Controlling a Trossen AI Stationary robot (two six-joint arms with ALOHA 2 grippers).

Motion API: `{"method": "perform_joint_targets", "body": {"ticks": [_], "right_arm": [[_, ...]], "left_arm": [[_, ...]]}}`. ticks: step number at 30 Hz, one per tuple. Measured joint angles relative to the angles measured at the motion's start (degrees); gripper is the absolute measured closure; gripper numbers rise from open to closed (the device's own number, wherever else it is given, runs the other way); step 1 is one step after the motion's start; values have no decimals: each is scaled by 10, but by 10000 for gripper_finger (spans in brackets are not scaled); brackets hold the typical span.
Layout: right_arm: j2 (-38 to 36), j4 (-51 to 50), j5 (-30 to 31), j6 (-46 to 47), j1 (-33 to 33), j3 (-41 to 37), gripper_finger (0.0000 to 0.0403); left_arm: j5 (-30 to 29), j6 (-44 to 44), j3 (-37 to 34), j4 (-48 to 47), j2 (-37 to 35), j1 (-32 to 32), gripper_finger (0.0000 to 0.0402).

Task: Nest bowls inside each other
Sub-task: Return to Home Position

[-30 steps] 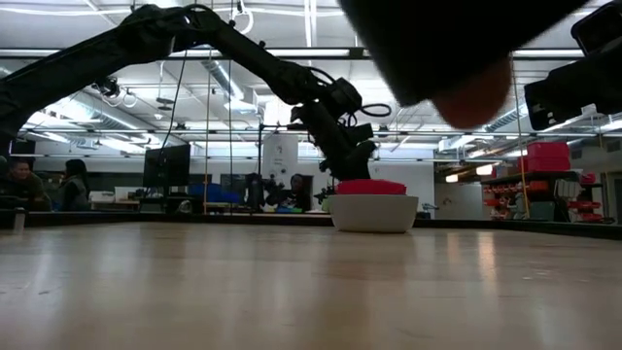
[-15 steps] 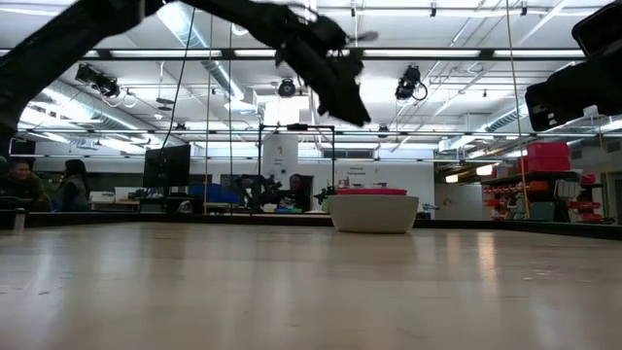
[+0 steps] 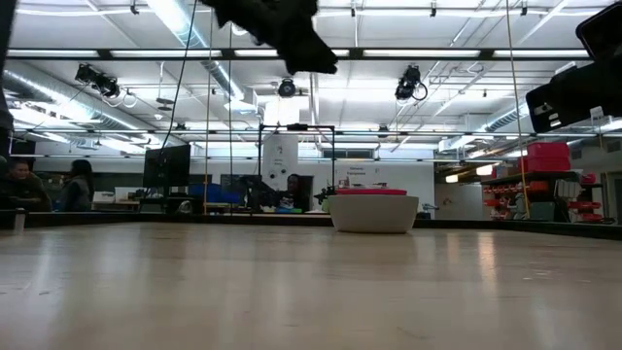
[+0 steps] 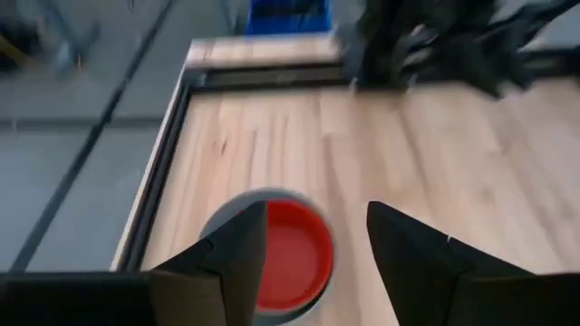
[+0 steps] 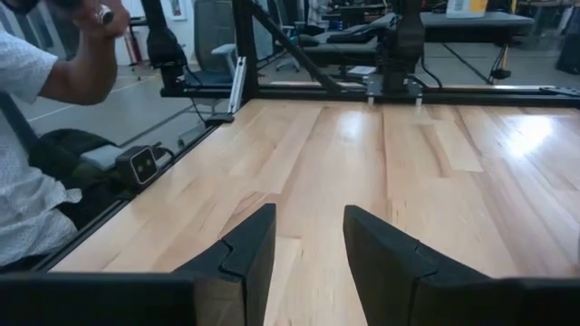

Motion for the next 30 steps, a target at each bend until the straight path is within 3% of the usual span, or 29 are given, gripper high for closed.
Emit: {"method": "perform_joint_targets", "body": {"ticks": [7,11,14,21,30], "right_arm": [[0,0,-1,0,0,0,263],[0,0,-1,0,0,0,261],[0,0,-1,0,0,0,262],[0,0,1,-6,0,0,261],[0,0,3,-2,0,0,261]], "left_arm": [[15,-57,-371,354,-229,-25,203],[32,-116,-532,480,-345,-45,203],[2,-177,-624,529,-426,-64,203],[-118,-233,-786,596,-536,-149,204],[-309,-177,-874,632,-587,-295,204]]}}
